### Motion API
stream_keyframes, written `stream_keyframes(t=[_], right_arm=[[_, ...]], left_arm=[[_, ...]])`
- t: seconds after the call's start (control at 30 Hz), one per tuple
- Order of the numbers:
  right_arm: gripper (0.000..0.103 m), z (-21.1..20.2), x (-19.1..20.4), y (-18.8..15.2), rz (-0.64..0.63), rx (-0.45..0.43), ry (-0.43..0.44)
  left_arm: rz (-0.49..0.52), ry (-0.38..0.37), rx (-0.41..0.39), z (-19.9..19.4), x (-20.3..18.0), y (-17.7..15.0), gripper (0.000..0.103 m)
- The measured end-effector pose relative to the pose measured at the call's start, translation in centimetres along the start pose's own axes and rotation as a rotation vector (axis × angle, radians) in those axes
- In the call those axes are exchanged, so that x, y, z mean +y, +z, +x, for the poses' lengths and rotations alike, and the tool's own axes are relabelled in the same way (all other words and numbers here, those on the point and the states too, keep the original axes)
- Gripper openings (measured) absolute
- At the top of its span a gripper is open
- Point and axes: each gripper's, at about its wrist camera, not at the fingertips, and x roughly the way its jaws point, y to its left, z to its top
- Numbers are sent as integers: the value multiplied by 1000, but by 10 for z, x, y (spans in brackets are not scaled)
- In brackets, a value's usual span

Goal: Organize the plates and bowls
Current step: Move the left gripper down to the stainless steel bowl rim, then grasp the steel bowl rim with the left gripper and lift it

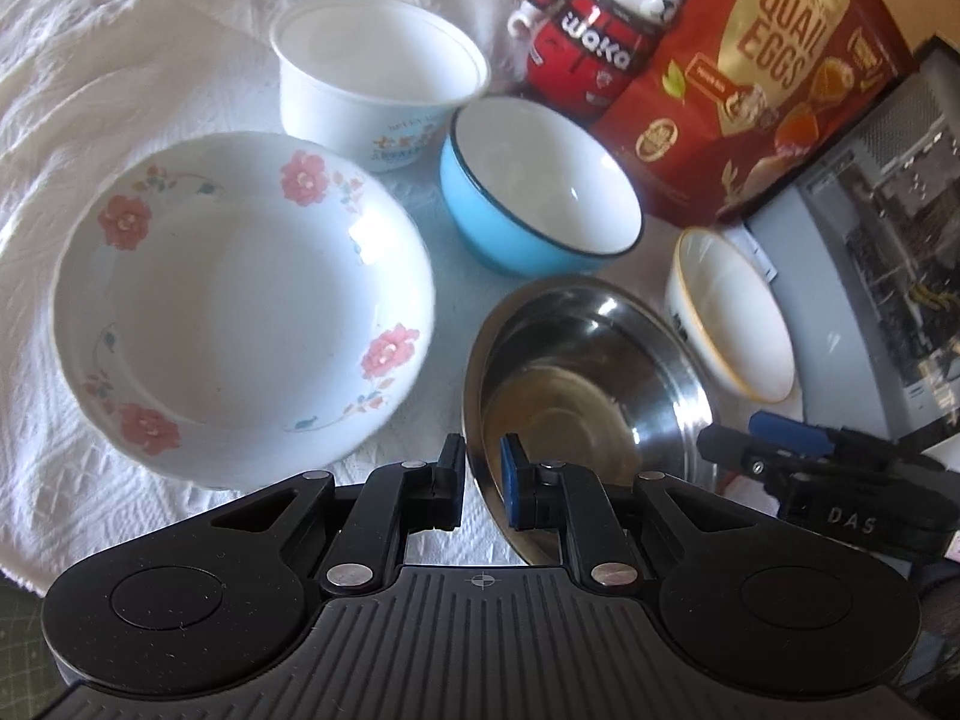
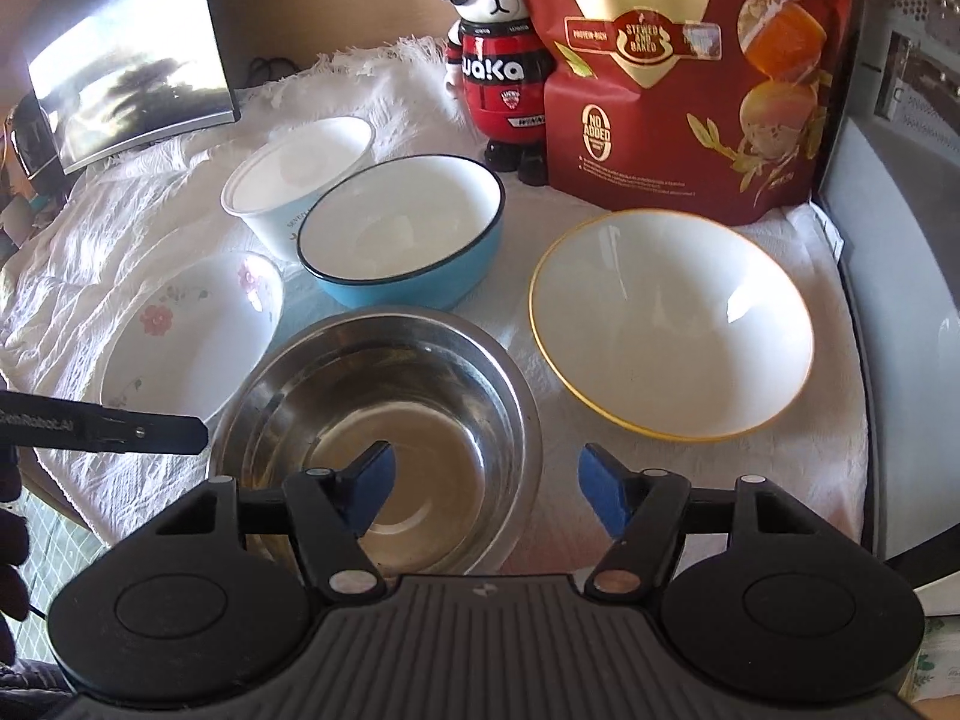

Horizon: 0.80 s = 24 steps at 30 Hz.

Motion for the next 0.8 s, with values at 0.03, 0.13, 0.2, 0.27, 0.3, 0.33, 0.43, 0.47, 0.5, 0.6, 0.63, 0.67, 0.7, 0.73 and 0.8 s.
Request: stream_keyframes(t=[0.03,0.13,0.2,0.27,0.3,0.33,0.43,0.47,0.5,0.6,0.63,0.67,0.7,0.73,0.8], right_arm=[[68,1,-1,0,-2,2,1],[61,6,-2,3,-17,11,9],[55,13,-1,4,-34,26,15],[55,20,2,4,-49,41,5],[55,24,3,5,-56,50,2],[55,29,4,5,-56,60,1],[54,43,5,8,-31,90,13],[53,46,7,9,-23,96,14],[53,47,9,10,-22,99,4],[53,40,13,9,-11,106,7],[53,34,14,10,-9,105,14],[54,28,16,11,-10,98,23],[54,21,20,11,-13,88,32],[55,16,26,13,-16,78,43],[55,13,41,19,-23,65,70]], left_arm=[[7,16,8,5,-1,-1,15],[10,46,29,17,-3,-3,26],[9,59,30,23,-4,-3,27],[10,57,29,27,-5,-3,27],[6,53,30,30,-6,-3,27],[1,44,28,33,-6,-2,27],[-12,10,17,37,-5,0,27],[-9,13,18,35,-6,1,27],[5,15,19,32,-8,1,27],[32,-15,-2,10,-8,3,27],[32,-26,-13,1,-6,5,27],[31,-33,-27,-9,-4,7,27],[29,-32,-43,-18,0,10,27],[27,-21,-62,-27,5,12,27],[15,15,-96,-42,17,17,27]])
